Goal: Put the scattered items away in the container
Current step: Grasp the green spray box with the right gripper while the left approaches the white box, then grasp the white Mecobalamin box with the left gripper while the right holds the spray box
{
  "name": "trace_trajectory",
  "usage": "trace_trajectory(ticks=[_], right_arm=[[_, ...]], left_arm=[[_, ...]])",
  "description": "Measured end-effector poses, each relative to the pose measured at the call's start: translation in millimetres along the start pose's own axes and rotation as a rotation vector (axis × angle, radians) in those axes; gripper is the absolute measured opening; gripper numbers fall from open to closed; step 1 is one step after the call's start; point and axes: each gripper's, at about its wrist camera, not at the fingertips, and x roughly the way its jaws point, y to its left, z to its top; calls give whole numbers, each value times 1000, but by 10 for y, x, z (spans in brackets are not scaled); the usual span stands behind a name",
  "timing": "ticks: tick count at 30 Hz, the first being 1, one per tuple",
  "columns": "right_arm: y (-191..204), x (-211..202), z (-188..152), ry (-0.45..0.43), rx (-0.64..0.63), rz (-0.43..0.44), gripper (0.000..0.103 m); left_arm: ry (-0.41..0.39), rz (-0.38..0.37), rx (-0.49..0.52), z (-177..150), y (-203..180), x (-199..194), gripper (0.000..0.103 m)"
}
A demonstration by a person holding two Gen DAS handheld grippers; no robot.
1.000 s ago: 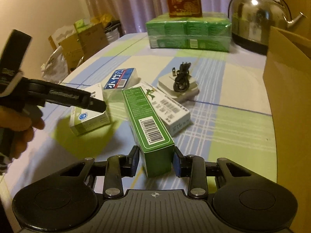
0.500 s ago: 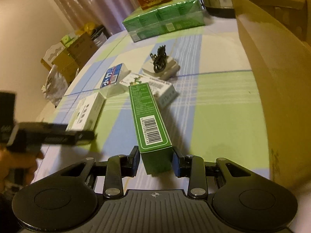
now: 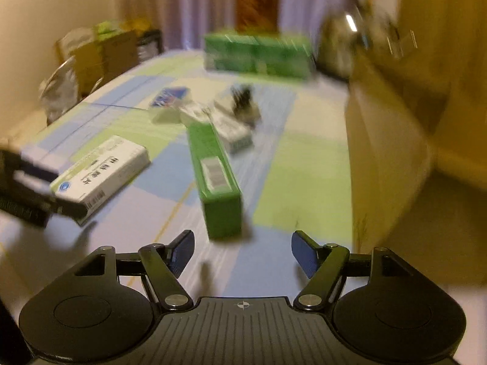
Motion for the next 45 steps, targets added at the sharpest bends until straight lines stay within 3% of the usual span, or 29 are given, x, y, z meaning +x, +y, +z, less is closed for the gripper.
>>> trace_trajectory(ticks=[2,6,9,10,15,17,19,20,21,27,31,45], right_arm=[[39,22,74,-33,1,23,68],[-22,283,267,-3,79,53,67],[-141,481,328,56,163,83,36],[-182,491,336,68,198,101,30],[-463,450,302,132,451,234,28],[-503,412,304,131,446,214,28],[-512,355,316,119,415,151,41],[-510,320,316,110,384,98,56],[-504,281,313,91,351,68,64],[-280,203,272,21,113,-5,69],[-223,353,228,30,46,-18,70],[-328,714,337,61,64,5,70]], left_arm=[[-22,1,-16,47,17,-13,87],[-29,2,-37,118,46,7,87],[-19,4,-45,125,67,41,87],[-16,4,-45,122,71,46,87],[-18,-1,-52,146,71,52,87],[-18,-5,-47,167,43,58,87],[-19,-12,-40,180,10,61,87],[-20,-15,-37,185,-6,65,87],[-21,-17,-34,191,-20,72,88],[-14,-4,-34,185,-35,107,88],[-11,2,-40,193,-21,134,88],[-36,46,19,356,-25,288,88]])
